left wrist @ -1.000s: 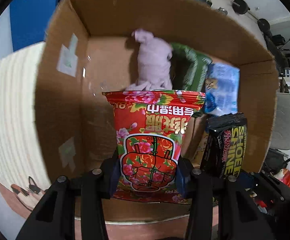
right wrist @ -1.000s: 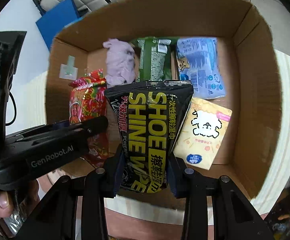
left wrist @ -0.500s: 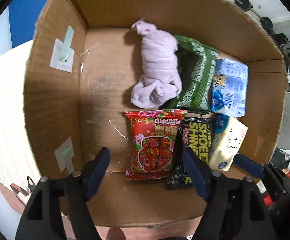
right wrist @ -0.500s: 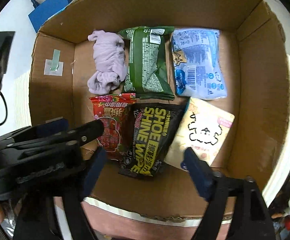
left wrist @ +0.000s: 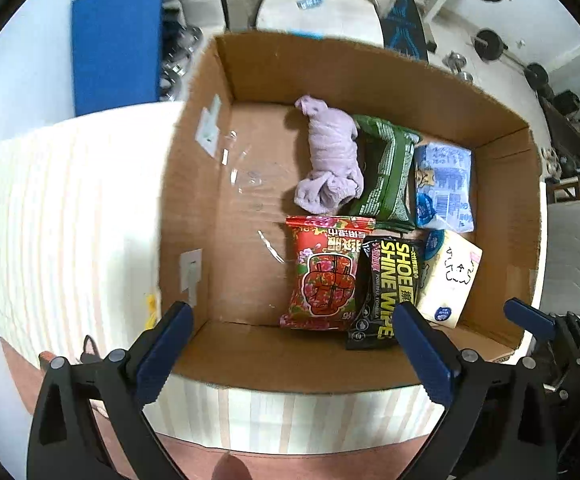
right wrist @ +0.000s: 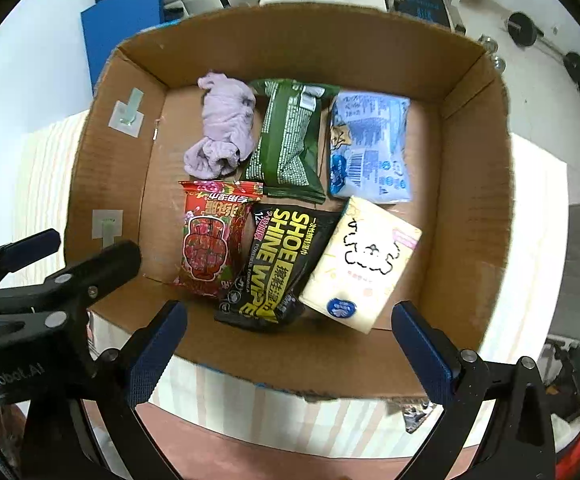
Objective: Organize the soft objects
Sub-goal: 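Lower both packs into the box beside the tissue pack and release, then grasp the glitter scrubber with the left gripper while the right grasps the orange panda bag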
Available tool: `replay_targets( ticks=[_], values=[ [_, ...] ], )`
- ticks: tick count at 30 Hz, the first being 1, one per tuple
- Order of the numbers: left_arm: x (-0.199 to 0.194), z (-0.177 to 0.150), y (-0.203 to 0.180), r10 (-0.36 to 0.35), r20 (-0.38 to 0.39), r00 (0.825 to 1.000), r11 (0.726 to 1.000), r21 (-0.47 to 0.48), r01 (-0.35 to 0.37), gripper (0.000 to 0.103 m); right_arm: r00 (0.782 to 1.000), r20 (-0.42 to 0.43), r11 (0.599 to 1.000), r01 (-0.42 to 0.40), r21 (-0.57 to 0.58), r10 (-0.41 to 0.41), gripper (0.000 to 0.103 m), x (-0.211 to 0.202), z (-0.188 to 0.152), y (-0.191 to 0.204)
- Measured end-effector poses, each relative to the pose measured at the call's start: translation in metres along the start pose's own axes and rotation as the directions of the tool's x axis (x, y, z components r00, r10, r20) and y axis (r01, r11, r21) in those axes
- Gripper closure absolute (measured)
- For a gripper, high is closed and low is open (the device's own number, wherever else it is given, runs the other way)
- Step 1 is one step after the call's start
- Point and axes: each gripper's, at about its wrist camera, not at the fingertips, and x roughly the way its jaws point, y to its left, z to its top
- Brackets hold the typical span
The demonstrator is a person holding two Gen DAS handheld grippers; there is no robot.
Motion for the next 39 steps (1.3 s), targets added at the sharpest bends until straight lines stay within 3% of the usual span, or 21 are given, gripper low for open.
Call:
replay_targets(
  ticks=[4, 9, 15, 19, 22, 30, 33, 34, 39],
  values=[
    [-0.016, -0.006, 0.0, 0.04, 0.088, 0.995, 0.999, 0.001, -0.04, 0.001, 0.998, 0.061, 1.0, 0.01, -0.002, -0.009, 0.0, -0.024, -0.011, -0.003],
    [-0.044, -0.026, -0.006, 0.06, 0.187, 0.98, 0.998, -0.016, -0.058, 0.001, 0.99, 0.141, 0.999, -0.035, 0.006, 0.033, 0.0, -0.056, -0.035, -0.011],
    [-0.053, -0.059, 0.038, 0.015, 0.219, 0.976, 0.988, -0.155, 0.019, 0.001, 0.969, 0.237, 0.992, -0.097, 0.081, 0.075, 0.0, -0.082, -0.083, -0.053],
    [-0.02, -0.084, 0.083, -0.06, 0.143, 0.988, 0.954, -0.282, 0.099, 0.001, 0.982, 0.187, 0.99, -0.045, 0.135, 0.019, 0.0, -0.061, -0.109, -0.094],
    [0.023, -0.099, 0.107, -0.108, 0.062, 0.992, 0.922, -0.368, 0.123, 0.001, 0.996, 0.085, 0.993, 0.001, 0.121, -0.011, 0.0, -0.02, -0.117, -0.115],
    [0.088, -0.102, 0.113, -0.123, -0.032, 0.992, 0.908, -0.407, 0.1, 0.001, 0.997, -0.053, 0.993, 0.065, 0.095, -0.06, 0.0, 0.06, -0.105, -0.128],
    [0.105, -0.095, 0.112, -0.088, -0.053, 0.995, 0.916, -0.396, 0.06, 0.001, 0.994, -0.065, 0.987, 0.092, 0.129, -0.084, 0.036, 0.068, -0.103, -0.129],
    [0.108, -0.092, 0.113, -0.079, -0.056, 0.995, 0.918, -0.393, 0.051, 0.001, 0.994, -0.064, 0.985, 0.101, 0.142, -0.093, 0.043, 0.069, -0.104, -0.129],
    [0.127, -0.088, 0.121, 0.016, -0.068, 0.998, 0.925, -0.378, -0.04, 0.001, 0.994, -0.094, 0.981, 0.062, 0.182, -0.045, 0.044, 0.069, -0.117, -0.121]
  ],
)
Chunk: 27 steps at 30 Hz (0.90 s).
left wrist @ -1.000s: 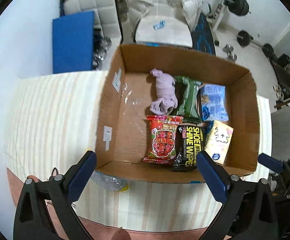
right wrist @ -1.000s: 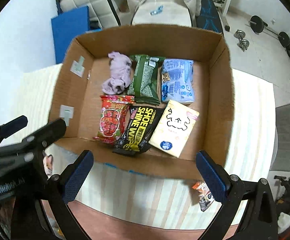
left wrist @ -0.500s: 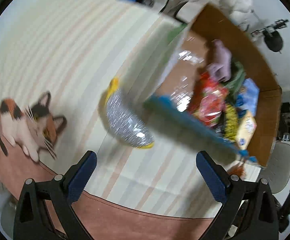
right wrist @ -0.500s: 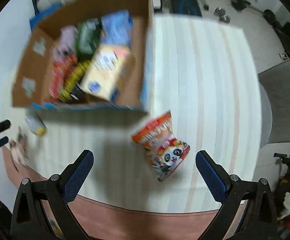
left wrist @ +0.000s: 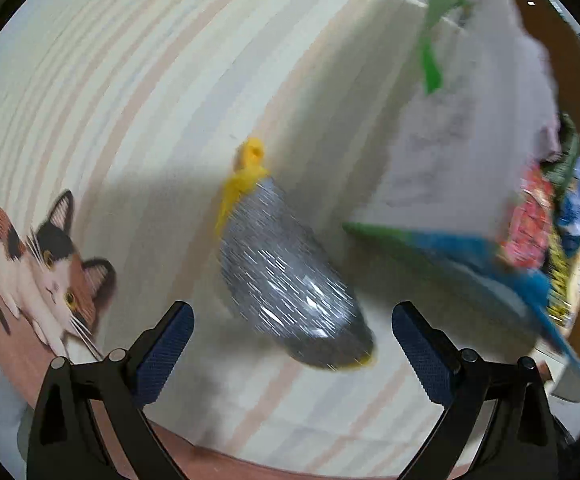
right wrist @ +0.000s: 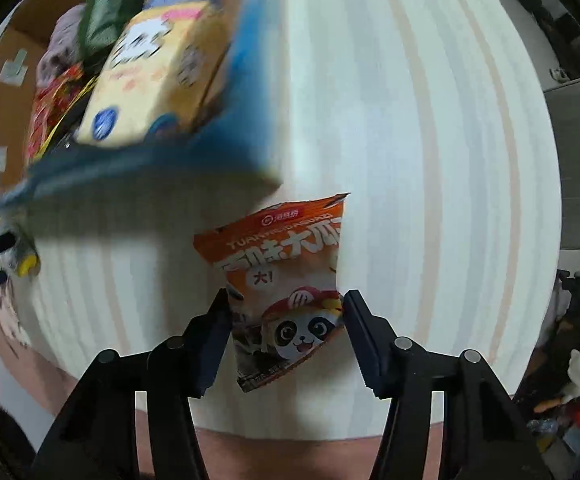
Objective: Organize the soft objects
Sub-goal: 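Grasp the glitter scrubber with the left gripper while the right grasps the orange panda bag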
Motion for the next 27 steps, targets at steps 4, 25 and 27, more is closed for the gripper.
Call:
replay_targets(
  ticks=[4, 25, 27],
  values=[
    [0.015, 0.001, 0.003, 0.035, -0.013, 0.999, 0.999, 0.02, -0.035, 0.029, 0.999, 0.001, 0.999, -0.041, 0.021, 0.04, 0.03, -0.007, -0.007, 0.005],
    [0.012, -0.189, -0.067, 0.022, -0.026, 0.999, 0.922, 0.388, -0.01, 0.047, 0.998, -0.069, 1.0, -0.011, -0.022, 0.009, 0.049, 0.023, -0.054, 0.023],
    [0.018, -0.202, -0.075, 0.028, -0.038, 0.999, 0.911, 0.413, -0.01, 0.047, 0.997, -0.083, 0.999, -0.009, -0.044, 0.005, 0.049, 0.027, -0.07, 0.03]
  ],
)
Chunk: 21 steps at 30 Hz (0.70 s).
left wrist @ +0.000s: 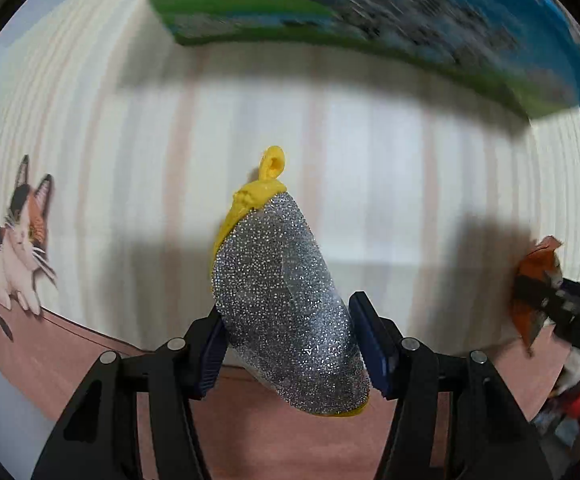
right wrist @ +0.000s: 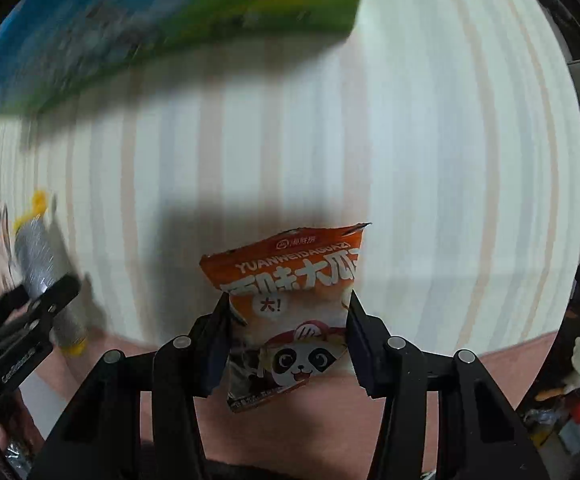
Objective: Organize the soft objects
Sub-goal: 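Grasp the glitter scrubber with the left gripper while the right grasps the orange panda bag, then place the scrubber and panda bag into the box and open both grippers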
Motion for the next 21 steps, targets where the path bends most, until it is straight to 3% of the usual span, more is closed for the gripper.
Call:
replay_targets(
  ticks=[4, 7, 8, 10, 12, 17, 21],
  values=[
    [0.016, -0.015, -0.018, 0.033, -0.016, 0.999, 0.999, 0.035, -0.033, 0.047, 0.999, 0.014, 0.999, 0.034, -0.019, -0.034, 0.049, 0.005, -0.015, 0.007],
    [0.023, -0.014, -0.034, 0.056, 0.001, 0.998, 0.998, 0.043, -0.056, 0.045, 0.999, 0.019, 0.999, 0.044, -0.023, -0.044, 0.049, 0.007, -0.022, 0.014],
    [0.026, 0.002, -0.039, 0.057, 0.0, 0.998, 0.997, 0.045, -0.057, 0.045, 0.999, 0.018, 0.999, 0.042, -0.021, -0.042, 0.048, 0.007, -0.023, 0.014],
    [0.027, 0.0, -0.048, 0.053, -0.002, 0.999, 0.998, 0.042, -0.053, 0.045, 0.999, 0.016, 0.999, 0.038, -0.016, -0.038, 0.042, 0.009, -0.026, 0.017],
    [0.028, 0.005, -0.034, 0.052, -0.004, 0.999, 0.998, 0.044, -0.052, 0.045, 0.999, 0.02, 0.999, 0.033, -0.009, -0.033, 0.038, 0.008, -0.006, 0.02],
    [0.025, 0.012, -0.029, 0.052, -0.004, 0.999, 0.997, 0.05, -0.052, 0.045, 1.0, 0.004, 1.0, 0.015, 0.003, -0.015, 0.038, 0.019, -0.021, 0.014],
    [0.011, 0.018, 0.005, 0.043, -0.009, 0.999, 0.998, 0.053, -0.042, 0.047, 1.0, 0.014, 1.0, 0.019, -0.005, -0.019, 0.043, 0.035, -0.03, 0.019]
  ],
)
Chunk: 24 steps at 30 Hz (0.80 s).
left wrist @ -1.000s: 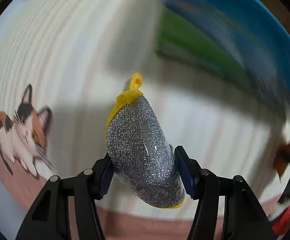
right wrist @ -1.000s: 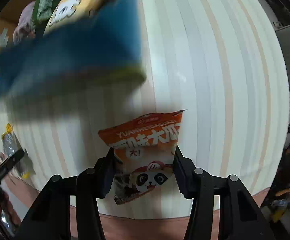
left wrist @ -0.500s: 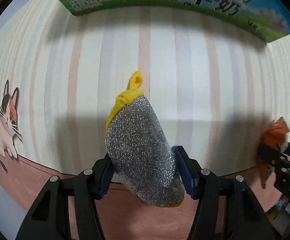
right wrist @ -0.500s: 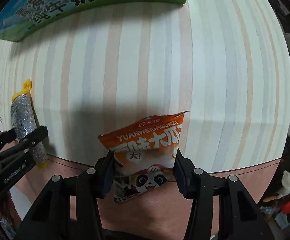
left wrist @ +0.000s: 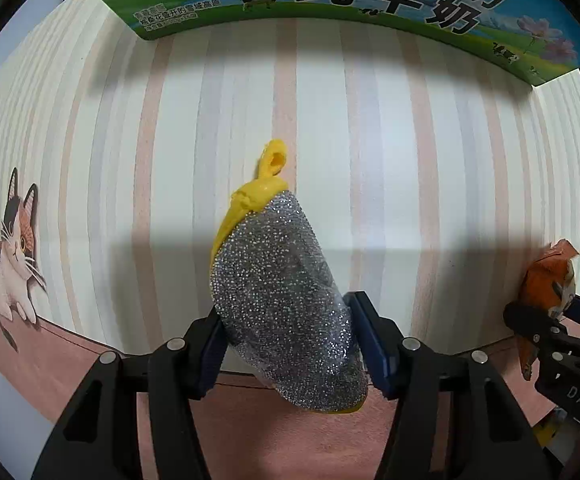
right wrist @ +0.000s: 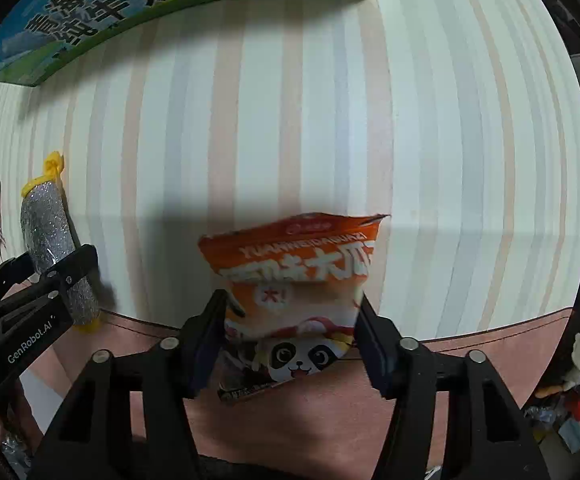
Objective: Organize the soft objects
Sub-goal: 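Place the scrubber and panda bag into the box and open both grippers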
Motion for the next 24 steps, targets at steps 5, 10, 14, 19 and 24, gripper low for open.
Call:
replay_targets(
  ticks=[5, 10, 14, 19, 24],
  values=[
    [-0.019, -0.003, -0.006, -0.054, 0.005, 0.999, 0.999, 0.005, 0.054, 0.048, 0.999, 0.038, 1.0, -0.017, -0.016, 0.018, 0.045, -0.016, -0.01, 0.01],
    [-0.102, 0.01, -0.013, -0.153, 0.115, 0.982, 0.988, 0.048, 0.148, 0.048, 0.984, 0.119, 0.992, -0.128, -0.018, 0.129, 0.046, -0.079, -0.011, 0.012],
    [-0.179, 0.056, -0.001, -0.196, 0.22, 0.956, 0.98, 0.087, 0.181, 0.048, 0.953, 0.243, 0.983, -0.175, -0.048, 0.181, 0.046, -0.155, 0.003, 0.011],
    [-0.224, 0.137, 0.025, -0.094, 0.301, 0.949, 0.994, 0.084, 0.072, 0.048, 0.925, 0.351, 0.989, -0.135, -0.059, 0.147, 0.046, -0.216, 0.051, 0.005],
    [-0.201, 0.219, 0.049, -0.045, 0.183, 0.982, 0.998, 0.045, 0.037, 0.048, 0.935, 0.334, 0.993, -0.113, -0.037, 0.119, 0.046, -0.222, 0.125, -0.001]
  ],
)
